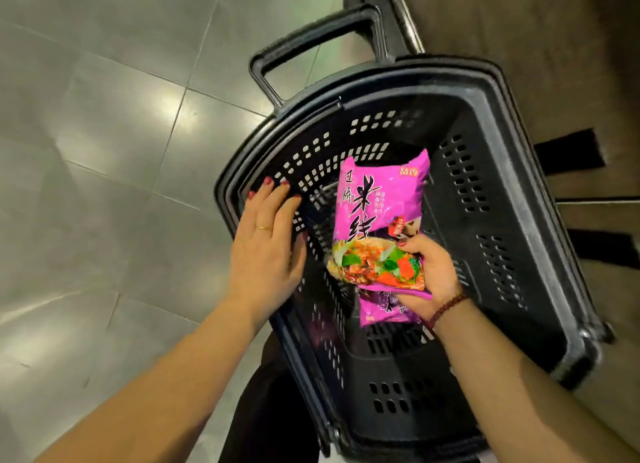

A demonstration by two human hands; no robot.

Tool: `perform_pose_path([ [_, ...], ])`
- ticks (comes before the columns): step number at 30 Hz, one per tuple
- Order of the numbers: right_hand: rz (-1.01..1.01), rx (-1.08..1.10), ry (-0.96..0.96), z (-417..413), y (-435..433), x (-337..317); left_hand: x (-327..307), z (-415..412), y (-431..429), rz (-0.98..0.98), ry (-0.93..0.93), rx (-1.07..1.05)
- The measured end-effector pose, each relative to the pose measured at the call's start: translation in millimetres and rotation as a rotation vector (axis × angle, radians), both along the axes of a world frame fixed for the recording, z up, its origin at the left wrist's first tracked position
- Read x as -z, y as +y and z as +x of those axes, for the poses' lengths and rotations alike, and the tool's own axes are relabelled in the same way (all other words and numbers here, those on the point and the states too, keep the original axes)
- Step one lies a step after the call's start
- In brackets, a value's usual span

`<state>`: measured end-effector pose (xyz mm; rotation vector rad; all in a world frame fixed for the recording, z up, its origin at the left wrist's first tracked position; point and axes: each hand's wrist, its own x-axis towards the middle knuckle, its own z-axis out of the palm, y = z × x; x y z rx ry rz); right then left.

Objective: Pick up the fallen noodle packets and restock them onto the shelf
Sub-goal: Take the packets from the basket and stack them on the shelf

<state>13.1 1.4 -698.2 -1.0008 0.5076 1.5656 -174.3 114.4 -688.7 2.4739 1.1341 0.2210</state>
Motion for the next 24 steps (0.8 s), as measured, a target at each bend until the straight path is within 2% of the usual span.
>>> perform_pose_path([
  [2,0.042,0.054,0.042,2,-2,-9,-11,16,-5,-0.259,-0.171,-0.072],
  [4,0.084,0.081,0.085,4,-3,-10,-27,35,-8,-0.686,-0.311,-0.266],
  [7,0.258,0.123,0.264,-1,-6,-6,-34,54,-10,-1.351,-0.329,-0.454],
  [9,0.148,0.028,0.194,-3,-7,1,-22,58,-11,-1.554,-0.348,-0.497],
  [12,-0.003,-0.073,-0.042,6,-12,14,4,59,-11,-1.561,-0.367,-0.589],
  [17,-0.072,-0.420,-0.449,19,-19,39,42,64,-10,-1.470,-0.197,-0.581],
  [19,-0.100,-0.479,-0.498,22,-18,42,48,71,-10,-1.483,-0.150,-0.531],
  [24,-0.170,-0.383,-0.554,23,-16,57,56,85,3,-1.571,-0.147,-0.525],
])
